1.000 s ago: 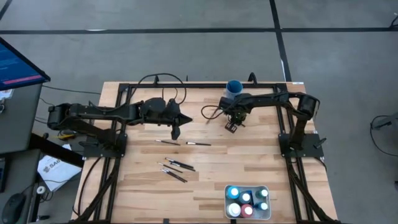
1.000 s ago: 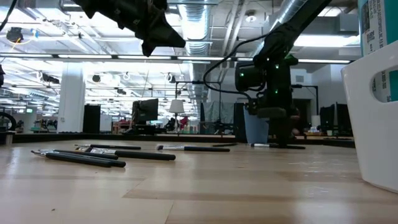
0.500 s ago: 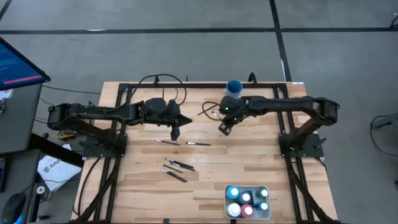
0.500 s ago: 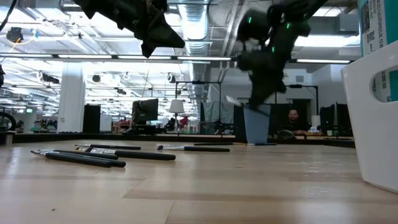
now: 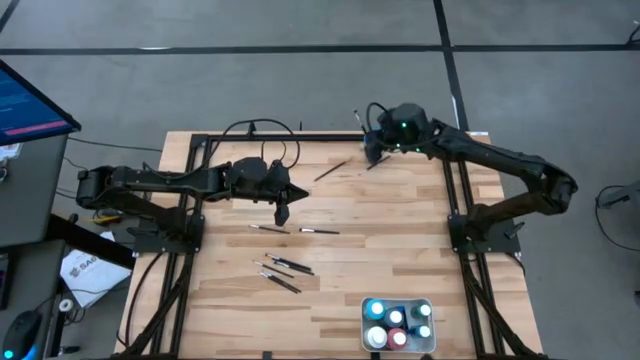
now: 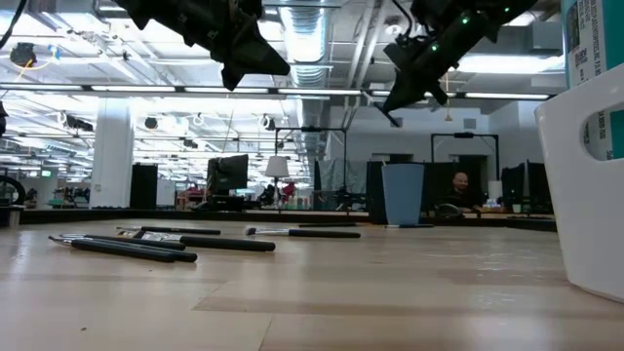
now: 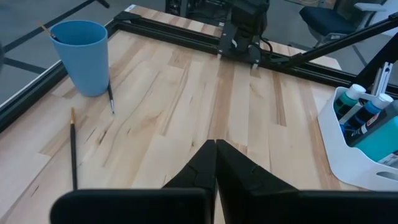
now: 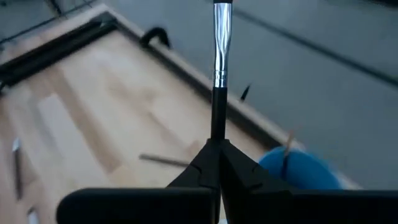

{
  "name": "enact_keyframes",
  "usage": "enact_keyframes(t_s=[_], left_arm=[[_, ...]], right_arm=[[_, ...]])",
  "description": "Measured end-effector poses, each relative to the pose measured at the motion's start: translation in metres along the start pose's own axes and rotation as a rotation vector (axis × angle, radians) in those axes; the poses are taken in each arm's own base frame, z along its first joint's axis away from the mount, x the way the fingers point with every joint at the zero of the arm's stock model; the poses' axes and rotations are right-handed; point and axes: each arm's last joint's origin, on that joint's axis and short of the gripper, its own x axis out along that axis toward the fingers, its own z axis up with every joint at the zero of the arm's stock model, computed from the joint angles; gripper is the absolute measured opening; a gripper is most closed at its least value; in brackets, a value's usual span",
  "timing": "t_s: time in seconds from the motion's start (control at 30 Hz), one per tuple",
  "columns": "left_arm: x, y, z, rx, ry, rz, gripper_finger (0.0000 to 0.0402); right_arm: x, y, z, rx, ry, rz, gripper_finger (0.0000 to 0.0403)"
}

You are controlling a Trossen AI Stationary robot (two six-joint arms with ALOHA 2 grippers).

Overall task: Pick & Place Paint Supplies
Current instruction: Put the silver paintbrush into the blue cup

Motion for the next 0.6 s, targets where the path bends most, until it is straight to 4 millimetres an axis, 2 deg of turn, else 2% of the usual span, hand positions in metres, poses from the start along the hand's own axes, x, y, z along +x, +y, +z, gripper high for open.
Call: enact_keyframes(t_s=[0.27,0.6], left_arm=[[0.0,0.0,0.0,0.0,0.0,0.0,0.0002],[0.0,0.0,0.0,0.0,0.0,0.001,0.0002]], right_arm=[[0.015,-0.036,-0.004,0.01,0.065,-0.11,0.0002],[0.038,-0.042,-0.019,-0.005,0.118,-0.12,0.0001]])
